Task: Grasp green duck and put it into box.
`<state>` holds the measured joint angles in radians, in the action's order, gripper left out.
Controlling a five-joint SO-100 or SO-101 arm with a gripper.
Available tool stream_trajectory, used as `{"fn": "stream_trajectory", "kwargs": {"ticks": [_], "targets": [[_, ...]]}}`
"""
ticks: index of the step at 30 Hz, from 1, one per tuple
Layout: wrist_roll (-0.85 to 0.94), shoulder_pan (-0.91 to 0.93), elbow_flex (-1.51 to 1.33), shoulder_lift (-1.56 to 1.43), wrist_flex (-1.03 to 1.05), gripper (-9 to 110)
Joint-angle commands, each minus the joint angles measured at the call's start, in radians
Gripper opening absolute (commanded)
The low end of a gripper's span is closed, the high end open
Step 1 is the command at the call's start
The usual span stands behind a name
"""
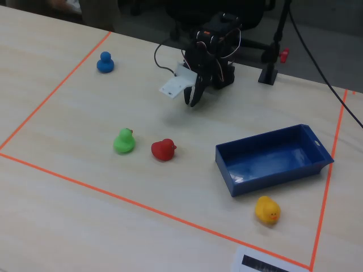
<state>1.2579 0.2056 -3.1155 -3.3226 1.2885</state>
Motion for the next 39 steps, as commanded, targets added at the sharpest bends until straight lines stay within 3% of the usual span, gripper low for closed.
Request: {"fn": "stream_trajectory", "kwargs": {"ticks": [1, 13, 19, 26, 39], "targets": [[-0.002, -0.008, 0.005, 0.012, 0.02, 5], [0.025, 0.02, 0.014, 0.018, -0.02, 1], [0.094, 0.061, 0.224, 0.212, 0.003, 8], [-0.002, 0.051, 0.778, 0.695, -0.083, 30], [0.031, 0.189, 1.532, 1.606, -0.311, 33]]}}
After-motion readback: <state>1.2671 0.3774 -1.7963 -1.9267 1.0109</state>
